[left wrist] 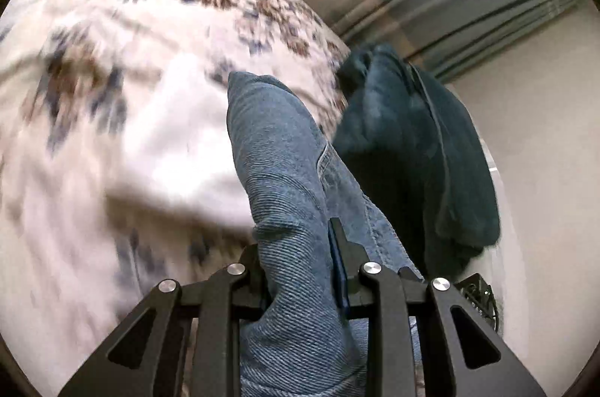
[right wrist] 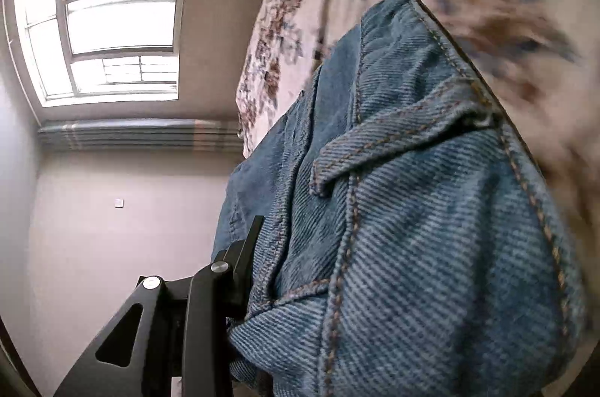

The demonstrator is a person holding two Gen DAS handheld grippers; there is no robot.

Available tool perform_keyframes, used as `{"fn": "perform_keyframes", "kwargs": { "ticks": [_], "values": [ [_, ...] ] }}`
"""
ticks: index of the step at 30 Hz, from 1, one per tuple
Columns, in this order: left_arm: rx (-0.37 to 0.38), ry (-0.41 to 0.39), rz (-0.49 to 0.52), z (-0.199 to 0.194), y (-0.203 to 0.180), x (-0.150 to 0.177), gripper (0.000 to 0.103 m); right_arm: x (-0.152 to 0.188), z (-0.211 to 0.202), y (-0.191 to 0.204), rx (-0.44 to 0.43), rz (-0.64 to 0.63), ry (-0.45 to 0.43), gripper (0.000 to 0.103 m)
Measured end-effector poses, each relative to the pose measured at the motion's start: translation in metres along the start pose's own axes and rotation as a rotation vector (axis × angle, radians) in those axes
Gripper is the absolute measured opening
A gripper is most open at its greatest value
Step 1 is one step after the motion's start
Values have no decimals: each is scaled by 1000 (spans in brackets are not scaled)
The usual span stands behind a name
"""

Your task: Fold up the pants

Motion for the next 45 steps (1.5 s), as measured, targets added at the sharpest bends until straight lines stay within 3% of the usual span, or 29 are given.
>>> {"fn": "perform_keyframes", "kwargs": {
  "ticks": [4,6,7,9,10,11,12,13,16,17,18,19,23,25,27,30,37,45],
  "values": [
    [-27,-13,61,35,32,-69,23,-69,93,14,-6,-52,1,37],
    [-84,8,70,56,63,-89,27,-94,131,11,3,-69,13,38],
    [-145,42,65,70,86,-92,35,-107,155,-1,37,-59,35,46],
    [-280,146,21,93,134,-80,36,-116,183,-34,168,-11,75,51],
    [-270,164,-2,95,149,-70,42,-114,193,-54,222,27,98,51],
    [-240,142,-24,90,158,-61,57,-112,197,-62,227,39,104,51],
    [-242,125,-22,85,161,-55,65,-108,197,-64,227,35,103,51],
    [-262,118,1,80,163,-48,73,-103,194,-62,234,6,94,54],
    [-324,122,70,71,162,-38,83,-94,185,-53,345,-64,87,58],
    [-343,123,91,67,162,-38,83,-94,186,-47,380,-80,85,66],
    [-371,125,112,64,159,-37,83,-91,185,-42,450,-106,82,82],
    [-408,130,130,60,153,-36,82,-92,183,-36,586,-153,68,103],
    [-534,125,238,44,121,-34,83,-85,173,8,904,-371,4,102],
    [-614,108,297,34,102,-32,95,-82,165,35,998,-464,-34,102],
    [-660,95,313,23,88,-33,98,-67,145,51,1045,-502,-66,102],
    [-673,93,303,3,71,-31,98,-56,118,81,1092,-519,-116,102],
    [-676,45,322,-56,6,-14,98,14,40,154,1071,-587,-164,102],
    [-673,-57,347,-161,-86,24,98,92,-59,240,1027,-641,-231,102]
  ]
}}
Point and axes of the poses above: each gripper's, at about its wrist camera, not at the fingertips, and z roughly the way its jaws point, y to its left, x to its underside, the point moved 6 cm from there along z, roughly the way its jaws point, and after that the axes turned 5 degrees about y, right-handed, at the moved point
